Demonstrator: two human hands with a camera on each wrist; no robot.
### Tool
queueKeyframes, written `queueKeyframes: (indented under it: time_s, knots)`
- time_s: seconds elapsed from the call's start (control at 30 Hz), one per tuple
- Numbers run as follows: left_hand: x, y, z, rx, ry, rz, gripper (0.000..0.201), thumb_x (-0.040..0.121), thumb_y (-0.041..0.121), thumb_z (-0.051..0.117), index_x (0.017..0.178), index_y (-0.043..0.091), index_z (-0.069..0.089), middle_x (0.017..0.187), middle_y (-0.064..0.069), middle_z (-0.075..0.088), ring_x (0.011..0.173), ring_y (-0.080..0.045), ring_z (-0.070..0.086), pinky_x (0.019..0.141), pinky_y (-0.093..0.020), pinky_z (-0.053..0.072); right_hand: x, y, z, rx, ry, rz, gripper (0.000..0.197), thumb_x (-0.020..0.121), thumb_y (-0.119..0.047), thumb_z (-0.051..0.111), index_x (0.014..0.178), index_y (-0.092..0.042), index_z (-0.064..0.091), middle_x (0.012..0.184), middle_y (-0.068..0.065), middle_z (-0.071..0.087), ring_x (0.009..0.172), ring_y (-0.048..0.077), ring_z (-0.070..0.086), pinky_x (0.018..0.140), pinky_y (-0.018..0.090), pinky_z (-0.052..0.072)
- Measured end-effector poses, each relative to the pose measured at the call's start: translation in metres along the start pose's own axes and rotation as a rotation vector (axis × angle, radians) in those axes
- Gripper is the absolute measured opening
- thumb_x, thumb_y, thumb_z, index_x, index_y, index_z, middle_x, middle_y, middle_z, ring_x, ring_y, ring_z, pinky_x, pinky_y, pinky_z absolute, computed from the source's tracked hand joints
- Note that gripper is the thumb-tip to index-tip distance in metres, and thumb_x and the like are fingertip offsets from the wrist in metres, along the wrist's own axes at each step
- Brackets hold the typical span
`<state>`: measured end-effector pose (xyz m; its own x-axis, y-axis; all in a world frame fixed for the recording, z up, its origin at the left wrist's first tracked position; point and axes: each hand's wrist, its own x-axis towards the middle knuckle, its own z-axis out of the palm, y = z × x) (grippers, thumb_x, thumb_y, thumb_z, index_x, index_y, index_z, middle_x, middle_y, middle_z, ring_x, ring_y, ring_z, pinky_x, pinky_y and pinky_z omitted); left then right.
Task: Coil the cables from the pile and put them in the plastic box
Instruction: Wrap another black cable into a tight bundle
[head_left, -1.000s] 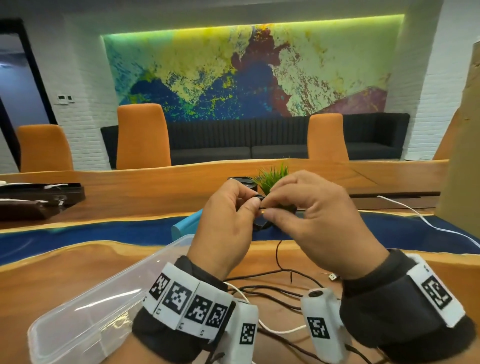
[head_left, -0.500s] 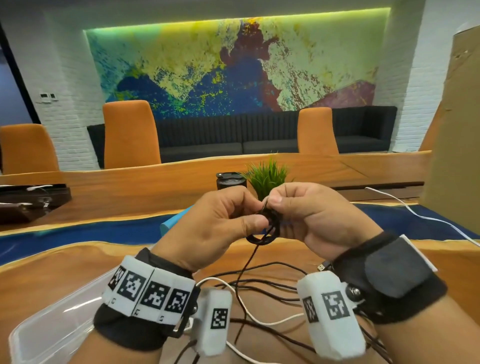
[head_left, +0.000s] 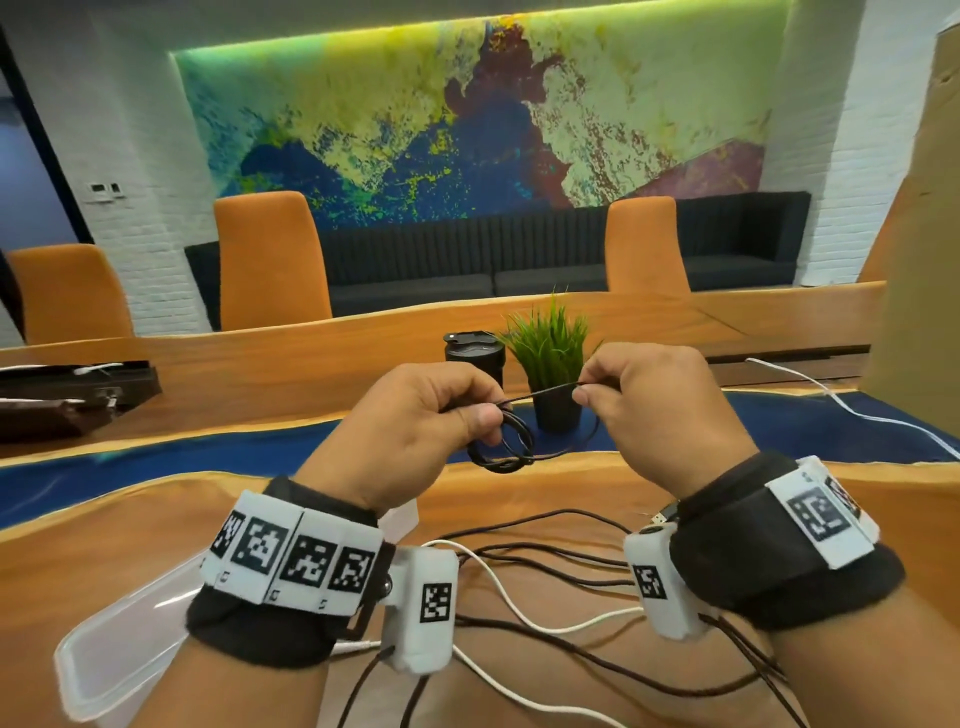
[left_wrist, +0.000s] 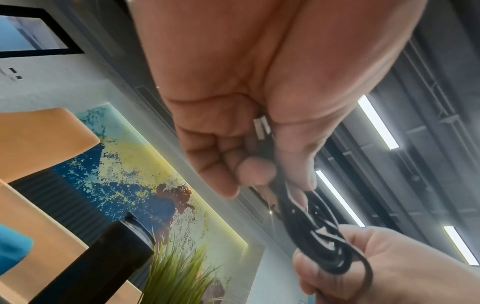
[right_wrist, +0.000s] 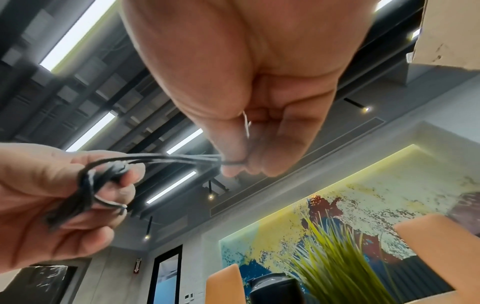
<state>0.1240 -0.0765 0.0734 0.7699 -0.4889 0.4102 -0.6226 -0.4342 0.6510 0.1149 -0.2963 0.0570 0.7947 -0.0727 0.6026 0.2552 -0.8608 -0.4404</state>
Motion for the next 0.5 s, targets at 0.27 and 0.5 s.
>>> queueKeyframes:
  time_s: [0.27,0.5]
  knots:
    - [0.0,-0.004,0.0,0.32,0.092,-0.053,0.011,0.094,0.021,0.065,0.093,0.03,0.071,0.086,0.013,0.07,0.084,-0.002,0.062,0.076,-0.028,0.052,0.006,0.016,-0.003,-0.115,0.1,0.067,0.01,0.094,-0.024,0.06,0.085,-0.022,0.066,0.085,0.001,0.065,0.085,0.024,0.058,0.075,0.034,0.049]
    - [0.001,0.002,0.003,-0.198,0.159,-0.116,0.011,0.092,0.008,0.065,0.093,0.017,0.072,0.085,-0.009,0.071,0.074,-0.014,0.069,0.069,-0.024,0.057,-0.003,-0.016,-0.004,0.964,0.066,0.38,0.005,0.091,-0.009,0.065,0.09,-0.012,0.069,0.086,0.006,0.072,0.081,0.016,0.073,0.069,0.027,0.059]
